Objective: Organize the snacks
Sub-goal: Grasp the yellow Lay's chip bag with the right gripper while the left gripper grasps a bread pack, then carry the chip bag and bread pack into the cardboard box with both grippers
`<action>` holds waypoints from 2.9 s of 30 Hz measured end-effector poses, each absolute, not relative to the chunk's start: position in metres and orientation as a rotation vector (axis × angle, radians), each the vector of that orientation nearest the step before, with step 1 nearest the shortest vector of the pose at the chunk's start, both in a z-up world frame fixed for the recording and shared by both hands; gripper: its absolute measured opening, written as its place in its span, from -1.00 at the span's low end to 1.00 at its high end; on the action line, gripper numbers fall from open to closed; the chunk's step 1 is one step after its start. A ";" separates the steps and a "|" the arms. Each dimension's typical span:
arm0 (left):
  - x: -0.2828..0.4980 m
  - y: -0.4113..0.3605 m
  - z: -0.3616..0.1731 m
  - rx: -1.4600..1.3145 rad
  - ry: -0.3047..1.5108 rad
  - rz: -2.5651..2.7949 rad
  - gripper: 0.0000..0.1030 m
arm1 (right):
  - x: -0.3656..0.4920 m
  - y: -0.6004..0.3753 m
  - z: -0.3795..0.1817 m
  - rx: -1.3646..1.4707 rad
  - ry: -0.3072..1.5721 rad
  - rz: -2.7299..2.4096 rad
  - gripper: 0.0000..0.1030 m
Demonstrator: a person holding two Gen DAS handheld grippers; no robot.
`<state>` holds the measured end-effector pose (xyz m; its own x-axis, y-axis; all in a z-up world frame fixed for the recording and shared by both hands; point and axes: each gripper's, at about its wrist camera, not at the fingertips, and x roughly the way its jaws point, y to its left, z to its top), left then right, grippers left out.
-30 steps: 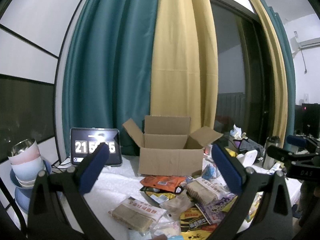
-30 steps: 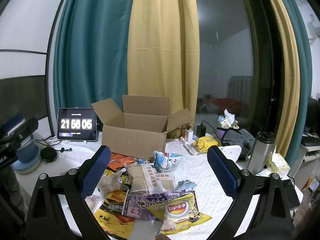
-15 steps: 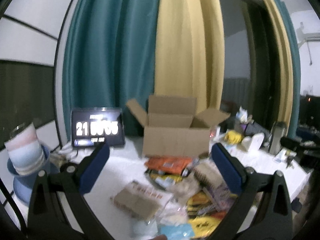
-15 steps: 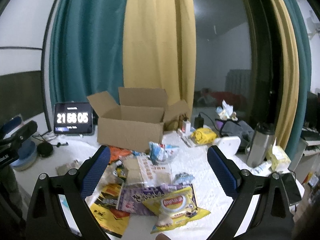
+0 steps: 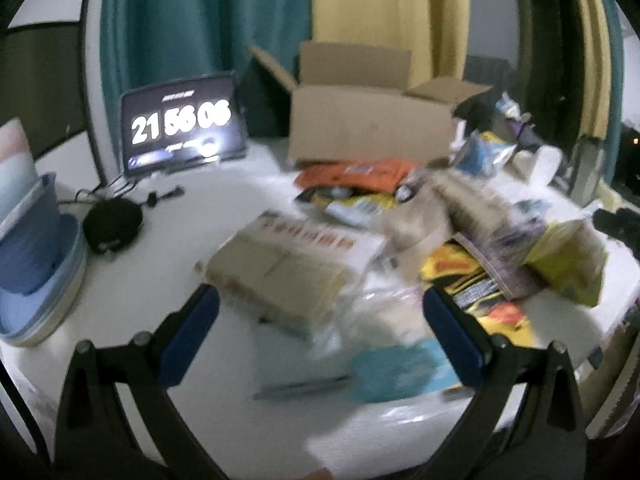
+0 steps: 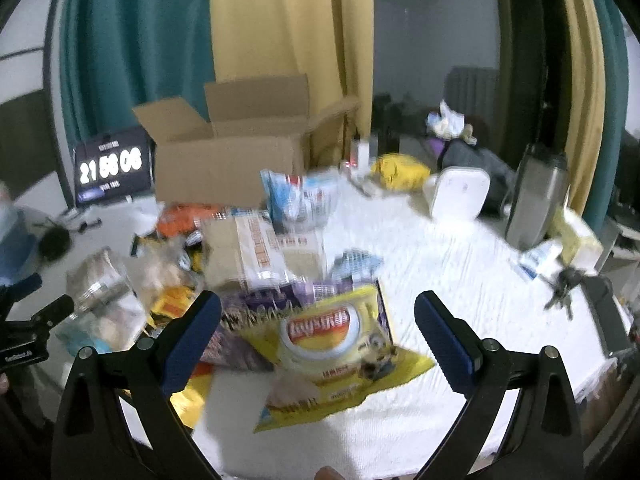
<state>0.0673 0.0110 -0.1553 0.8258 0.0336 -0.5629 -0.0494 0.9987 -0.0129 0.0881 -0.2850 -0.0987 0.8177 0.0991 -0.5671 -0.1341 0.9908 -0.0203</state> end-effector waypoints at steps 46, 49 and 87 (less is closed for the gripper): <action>0.168 0.062 -0.160 -0.315 0.846 -0.034 -0.25 | 0.143 -0.302 -0.113 -0.055 0.657 0.243 0.65; 0.167 0.062 -0.149 -0.299 0.816 -0.026 -0.44 | 0.145 -0.302 -0.097 -0.050 0.616 0.255 0.64; 0.302 0.024 -0.017 0.022 0.481 -0.156 -0.49 | 0.324 -0.219 0.009 -0.102 0.404 0.343 0.65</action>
<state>0.3023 0.0239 -0.0170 0.8751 -0.1441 -0.4621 0.1544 0.9879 -0.0157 0.3244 -0.2195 0.0086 0.8629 0.3063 -0.4021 -0.3466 0.9376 -0.0296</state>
